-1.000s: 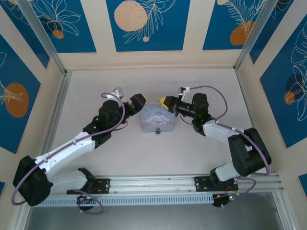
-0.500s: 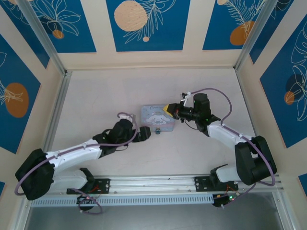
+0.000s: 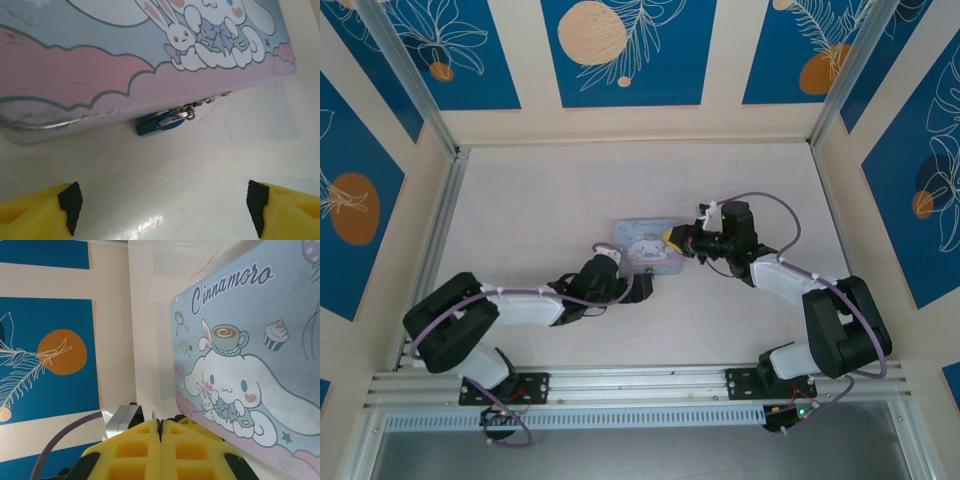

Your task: Unlock the padlock with the key

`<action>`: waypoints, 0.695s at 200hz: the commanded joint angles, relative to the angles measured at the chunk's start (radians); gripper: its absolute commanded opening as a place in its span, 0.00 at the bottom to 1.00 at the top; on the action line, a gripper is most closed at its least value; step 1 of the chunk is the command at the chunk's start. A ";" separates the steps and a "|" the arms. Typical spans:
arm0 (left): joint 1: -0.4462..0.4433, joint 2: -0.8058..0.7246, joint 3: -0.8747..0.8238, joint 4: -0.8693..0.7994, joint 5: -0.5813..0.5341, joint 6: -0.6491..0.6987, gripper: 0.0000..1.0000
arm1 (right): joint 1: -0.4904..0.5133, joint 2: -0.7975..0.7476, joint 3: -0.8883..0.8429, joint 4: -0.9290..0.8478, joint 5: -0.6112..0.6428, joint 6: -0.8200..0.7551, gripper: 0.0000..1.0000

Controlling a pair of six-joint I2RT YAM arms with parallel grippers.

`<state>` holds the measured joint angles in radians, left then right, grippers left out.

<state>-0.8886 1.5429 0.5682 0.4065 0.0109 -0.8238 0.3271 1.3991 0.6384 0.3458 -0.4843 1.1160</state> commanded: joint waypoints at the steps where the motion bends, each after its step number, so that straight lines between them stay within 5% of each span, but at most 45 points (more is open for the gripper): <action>1: -0.011 0.053 0.048 0.111 0.018 0.044 0.86 | -0.016 0.011 -0.019 -0.009 -0.022 -0.035 0.00; 56: 0.027 0.159 0.101 0.159 -0.010 0.085 0.86 | -0.060 0.074 -0.027 0.053 -0.054 -0.020 0.00; 139: 0.099 0.279 0.215 0.180 0.127 0.193 0.82 | -0.098 0.204 0.051 0.105 -0.107 -0.005 0.00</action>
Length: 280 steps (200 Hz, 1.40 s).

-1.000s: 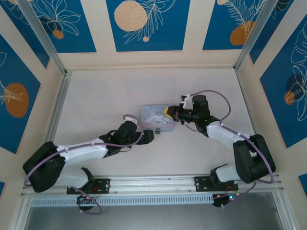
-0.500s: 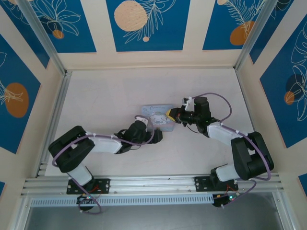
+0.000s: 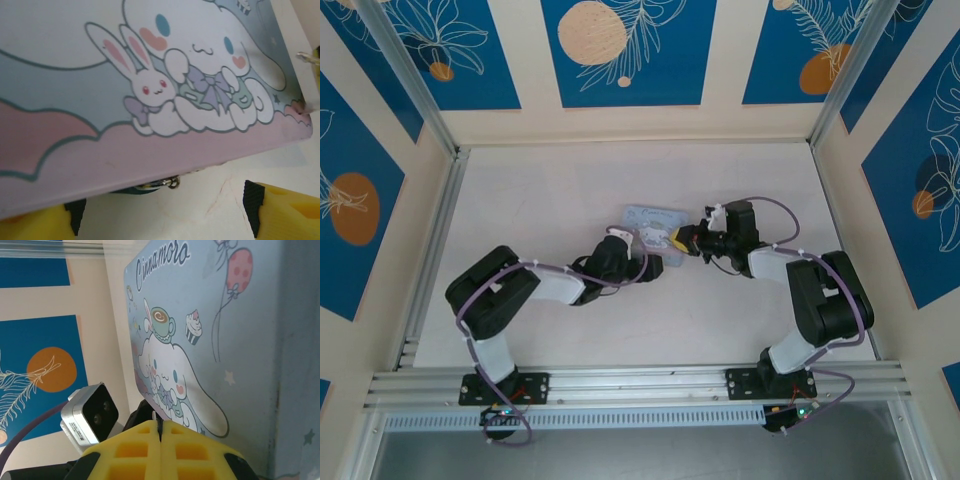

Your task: Unlock the padlock with the key

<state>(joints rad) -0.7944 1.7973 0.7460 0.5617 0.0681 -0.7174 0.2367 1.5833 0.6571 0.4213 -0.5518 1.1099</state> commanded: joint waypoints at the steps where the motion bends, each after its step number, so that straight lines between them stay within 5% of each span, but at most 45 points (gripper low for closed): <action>1: 0.004 0.026 0.037 0.025 0.072 0.088 0.82 | -0.008 0.019 0.033 0.030 -0.039 0.001 0.00; 103: -0.002 0.099 0.105 -0.056 0.113 0.243 0.74 | -0.023 0.027 0.014 0.041 -0.036 0.006 0.00; 192: -0.006 0.076 0.093 -0.135 -0.146 0.334 0.73 | -0.023 0.025 0.012 0.052 -0.037 0.021 0.00; 231: -0.010 0.121 0.155 -0.140 -0.064 0.332 0.73 | -0.022 0.026 0.009 0.049 -0.034 0.020 0.00; 280: -0.014 0.128 0.190 -0.070 0.171 0.258 0.72 | -0.025 0.027 0.010 0.044 -0.029 0.016 0.00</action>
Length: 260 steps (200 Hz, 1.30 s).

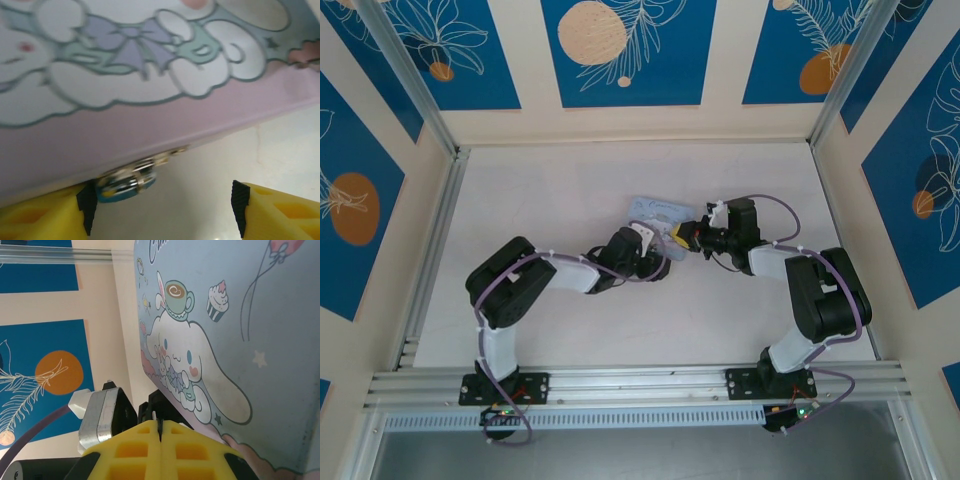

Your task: Unlock the padlock with the key

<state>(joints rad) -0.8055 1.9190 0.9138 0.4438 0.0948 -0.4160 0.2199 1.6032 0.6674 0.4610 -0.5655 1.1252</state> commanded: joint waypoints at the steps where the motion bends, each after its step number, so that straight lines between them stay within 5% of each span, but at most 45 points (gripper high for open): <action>1: -0.003 0.006 0.022 0.050 0.148 -0.046 0.72 | -0.007 0.008 0.001 0.005 -0.015 0.001 0.00; 99: 0.009 0.071 -0.029 0.299 0.169 -0.348 0.71 | -0.013 -0.009 -0.018 0.017 -0.019 0.007 0.00; 194: -0.018 0.087 0.064 0.058 0.028 -0.224 0.70 | -0.035 -0.013 -0.039 0.022 -0.026 0.004 0.00; 260: -0.032 0.097 -0.017 0.413 0.087 -0.435 0.61 | -0.048 0.006 -0.038 0.025 -0.033 -0.001 0.00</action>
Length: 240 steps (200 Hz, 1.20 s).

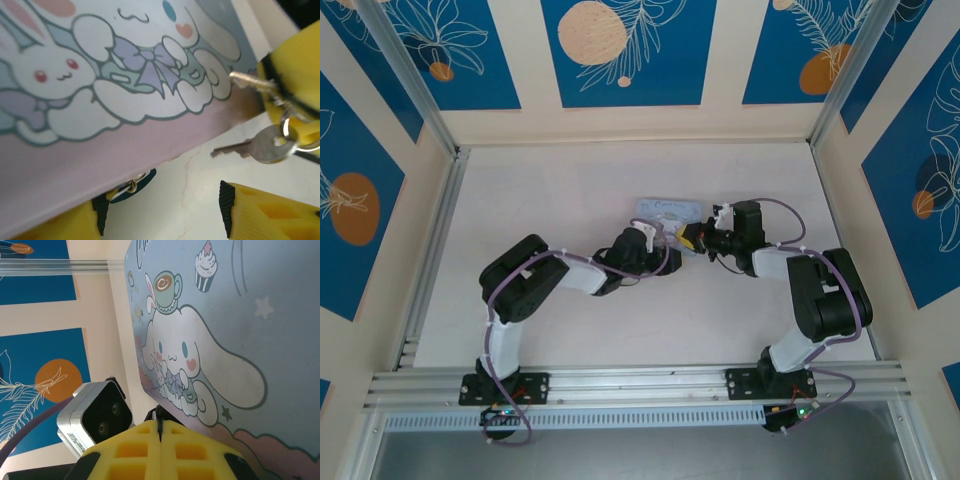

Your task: Unlock the padlock with the key

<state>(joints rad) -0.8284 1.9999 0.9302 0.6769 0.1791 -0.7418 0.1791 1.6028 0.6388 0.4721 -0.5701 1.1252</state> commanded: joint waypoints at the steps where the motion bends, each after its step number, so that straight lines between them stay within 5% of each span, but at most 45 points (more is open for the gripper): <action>1: -0.008 0.017 -0.034 0.184 0.002 -0.113 0.61 | -0.007 0.005 -0.010 0.013 -0.029 -0.001 0.00; 76: -0.037 0.099 -0.061 0.338 -0.073 -0.274 0.60 | -0.013 0.017 -0.014 0.031 -0.032 0.007 0.00; 139: -0.091 0.078 -0.020 0.115 -0.203 -0.194 0.60 | -0.020 0.011 -0.019 0.031 -0.039 0.010 0.00; 179: -0.100 0.073 -0.032 0.269 -0.147 -0.232 0.57 | -0.029 0.006 -0.026 0.034 -0.042 0.009 0.00; 240: -0.100 0.083 -0.038 0.382 -0.205 -0.344 0.57 | -0.036 0.013 -0.029 0.037 -0.045 0.009 0.00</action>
<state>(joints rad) -0.9165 2.0727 0.8921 0.9611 0.0010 -1.0195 0.1490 1.6089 0.6250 0.5056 -0.5842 1.1320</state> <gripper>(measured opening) 0.570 0.054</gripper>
